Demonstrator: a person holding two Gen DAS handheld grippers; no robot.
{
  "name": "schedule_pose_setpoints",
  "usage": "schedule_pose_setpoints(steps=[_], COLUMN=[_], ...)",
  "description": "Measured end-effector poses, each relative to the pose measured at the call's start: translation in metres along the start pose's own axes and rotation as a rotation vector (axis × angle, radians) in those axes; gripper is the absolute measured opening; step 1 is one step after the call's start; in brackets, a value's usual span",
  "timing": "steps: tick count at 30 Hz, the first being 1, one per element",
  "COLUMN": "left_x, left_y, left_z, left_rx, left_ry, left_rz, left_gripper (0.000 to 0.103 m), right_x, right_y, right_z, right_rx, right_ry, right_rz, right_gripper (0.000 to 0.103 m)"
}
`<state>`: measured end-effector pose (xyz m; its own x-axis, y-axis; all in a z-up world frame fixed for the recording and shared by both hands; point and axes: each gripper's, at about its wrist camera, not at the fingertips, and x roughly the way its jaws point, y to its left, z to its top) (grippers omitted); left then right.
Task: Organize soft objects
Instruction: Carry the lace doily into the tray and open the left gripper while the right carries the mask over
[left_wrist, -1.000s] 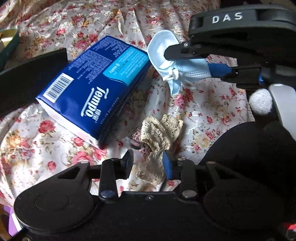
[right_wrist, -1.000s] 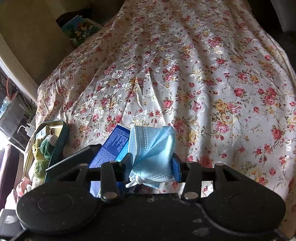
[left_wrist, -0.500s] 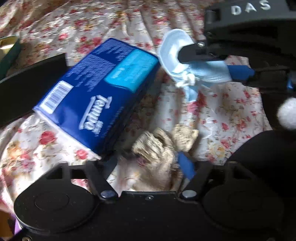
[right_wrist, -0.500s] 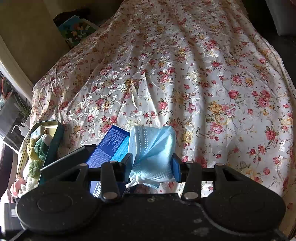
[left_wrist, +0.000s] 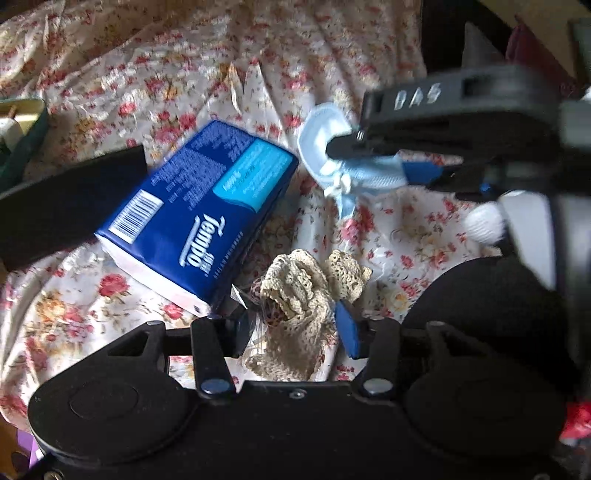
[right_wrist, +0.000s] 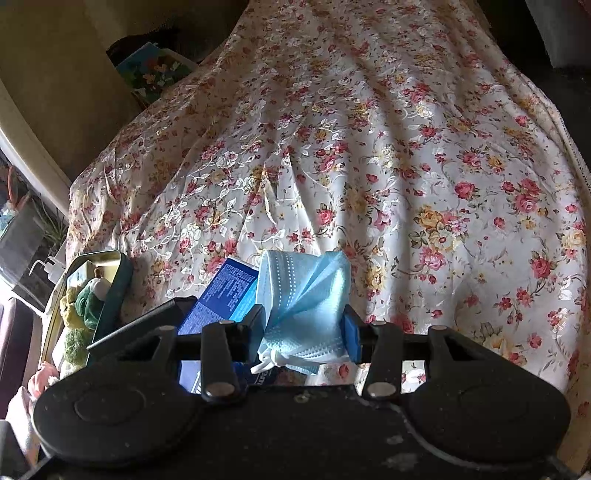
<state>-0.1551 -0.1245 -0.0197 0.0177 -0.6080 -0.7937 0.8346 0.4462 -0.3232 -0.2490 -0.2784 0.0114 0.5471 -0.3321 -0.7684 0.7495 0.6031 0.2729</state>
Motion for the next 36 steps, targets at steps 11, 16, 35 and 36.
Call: schedule_pose_setpoints(steps=[11,16,35,36], left_x=[-0.067,-0.111,-0.147,-0.144], left_y=[0.059,0.11,0.259,0.264], left_z=[0.03,0.051,0.107,0.105], left_rx=[-0.161,-0.226,-0.558,-0.571], left_ry=[-0.084,-0.155,-0.205,-0.19], left_rz=[0.108,0.257,0.591,0.565], left_gripper=[0.047,0.047,0.048,0.048], right_x=[0.002,0.001,-0.003,-0.001], right_y=[0.005,0.008,0.1,0.111], right_z=[-0.001,-0.001,0.006,0.007], right_rx=[-0.029,-0.063,-0.293,-0.307], right_ry=[0.004,-0.001,0.014,0.02], right_rz=[-0.037,-0.068,0.04,0.063], right_gripper=[0.044,0.044,0.044,0.044])
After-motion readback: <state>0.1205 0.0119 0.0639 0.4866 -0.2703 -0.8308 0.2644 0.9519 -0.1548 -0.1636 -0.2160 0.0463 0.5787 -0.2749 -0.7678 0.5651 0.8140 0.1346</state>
